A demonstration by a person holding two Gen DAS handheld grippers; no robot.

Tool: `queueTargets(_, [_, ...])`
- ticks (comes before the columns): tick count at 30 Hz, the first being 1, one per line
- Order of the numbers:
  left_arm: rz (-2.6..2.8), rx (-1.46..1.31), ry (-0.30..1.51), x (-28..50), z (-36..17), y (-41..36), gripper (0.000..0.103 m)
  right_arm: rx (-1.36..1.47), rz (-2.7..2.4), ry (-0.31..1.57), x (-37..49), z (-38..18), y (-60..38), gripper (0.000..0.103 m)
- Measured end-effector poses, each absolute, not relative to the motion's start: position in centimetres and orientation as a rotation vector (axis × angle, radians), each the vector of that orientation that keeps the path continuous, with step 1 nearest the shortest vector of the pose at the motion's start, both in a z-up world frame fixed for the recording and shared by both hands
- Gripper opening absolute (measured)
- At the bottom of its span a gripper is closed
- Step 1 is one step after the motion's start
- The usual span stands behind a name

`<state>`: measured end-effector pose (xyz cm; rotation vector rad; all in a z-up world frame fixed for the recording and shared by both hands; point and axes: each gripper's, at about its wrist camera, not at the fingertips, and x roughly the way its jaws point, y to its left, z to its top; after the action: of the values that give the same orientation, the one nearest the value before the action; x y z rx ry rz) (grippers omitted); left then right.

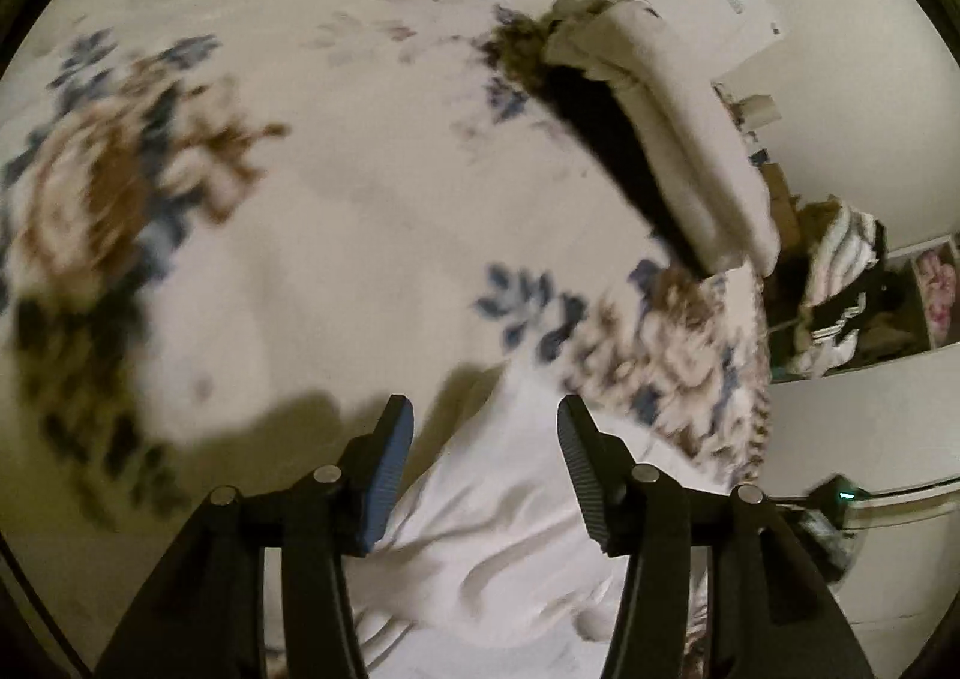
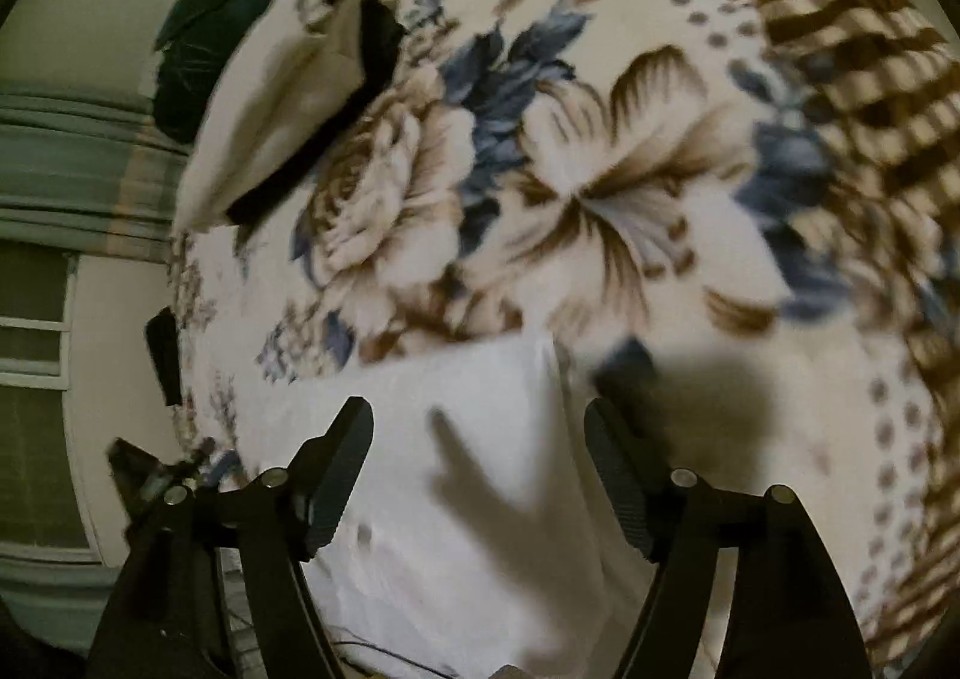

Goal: Fold small clothes

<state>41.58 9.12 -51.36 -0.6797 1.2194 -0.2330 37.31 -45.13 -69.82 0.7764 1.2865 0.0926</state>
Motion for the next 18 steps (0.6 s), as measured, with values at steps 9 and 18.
queueTargets(9, [-0.377, -0.417, 1.395, 46.6, -56.9, 1.4, 0.049, 0.756, 0.144, 1.357, 39.8, -73.0, -44.3, 0.062])
queueTargets(18, [-0.378, -0.227, 1.276, 45.8, -53.5, -0.7, 0.012, 0.725, 0.088, 1.267, 38.9, -70.9, -45.4, 0.006])
